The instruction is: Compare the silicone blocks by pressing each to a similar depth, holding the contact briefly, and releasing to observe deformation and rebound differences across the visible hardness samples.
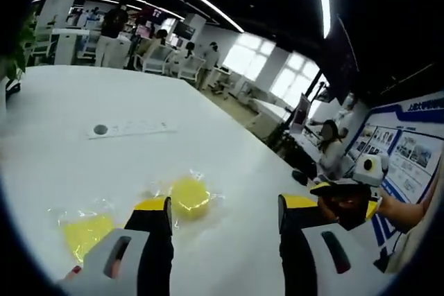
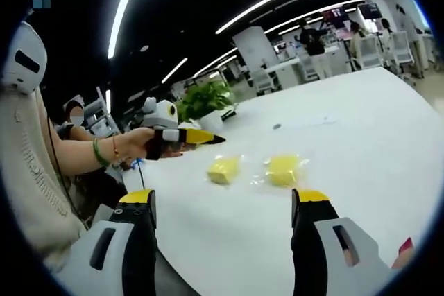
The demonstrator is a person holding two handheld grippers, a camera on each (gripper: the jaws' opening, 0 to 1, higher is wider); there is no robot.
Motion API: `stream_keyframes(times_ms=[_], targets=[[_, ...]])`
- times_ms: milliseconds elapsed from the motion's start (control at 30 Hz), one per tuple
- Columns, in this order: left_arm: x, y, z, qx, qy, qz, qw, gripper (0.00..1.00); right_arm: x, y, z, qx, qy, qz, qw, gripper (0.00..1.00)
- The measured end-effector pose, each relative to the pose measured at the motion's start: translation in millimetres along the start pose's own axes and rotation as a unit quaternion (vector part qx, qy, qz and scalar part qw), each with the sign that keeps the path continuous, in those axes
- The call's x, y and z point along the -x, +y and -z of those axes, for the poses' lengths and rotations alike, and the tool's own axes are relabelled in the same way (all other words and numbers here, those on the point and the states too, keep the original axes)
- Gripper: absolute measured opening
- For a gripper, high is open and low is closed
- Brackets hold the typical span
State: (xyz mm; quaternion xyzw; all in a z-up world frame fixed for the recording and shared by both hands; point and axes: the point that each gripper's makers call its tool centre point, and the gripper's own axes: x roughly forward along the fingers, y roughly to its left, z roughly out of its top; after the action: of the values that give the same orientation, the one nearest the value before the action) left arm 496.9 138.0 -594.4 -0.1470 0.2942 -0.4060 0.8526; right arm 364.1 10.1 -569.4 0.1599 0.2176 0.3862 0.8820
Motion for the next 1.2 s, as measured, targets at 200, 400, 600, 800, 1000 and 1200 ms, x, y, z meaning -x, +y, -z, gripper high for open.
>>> stream_keyframes(times_ms=[200,400,600,800,1000,1200], targets=[[-22,20.7,9.4,0.011,0.020,-0.013,0.9997,0.62,-3,-8,3.1,-0.008,0.005,0.003,0.9999,0.73],[-42,46.3,16.6,0.035,0.031,-0.032,0.9984,0.64,-9,-15,5.9,-0.015,0.011,0.005,0.9998,0.73],[-58,79.7,20.3,0.113,0.013,-0.069,0.9911,0.61,-15,-20,12.3,-0.023,0.021,0.005,0.9995,0.72],[-78,94.8,22.7,0.160,0.006,-0.071,0.9846,0.57,-20,-25,18.0,-0.034,0.031,0.005,0.9990,0.72],[-99,98.2,30.6,0.177,0.021,-0.070,0.9815,0.56,-23,-30,14.3,-0.039,0.028,0.008,0.9988,0.72],[-115,107.8,38.1,0.229,0.021,-0.071,0.9705,0.50,-24,-34,17.6,-0.043,0.033,0.012,0.9985,0.72]])
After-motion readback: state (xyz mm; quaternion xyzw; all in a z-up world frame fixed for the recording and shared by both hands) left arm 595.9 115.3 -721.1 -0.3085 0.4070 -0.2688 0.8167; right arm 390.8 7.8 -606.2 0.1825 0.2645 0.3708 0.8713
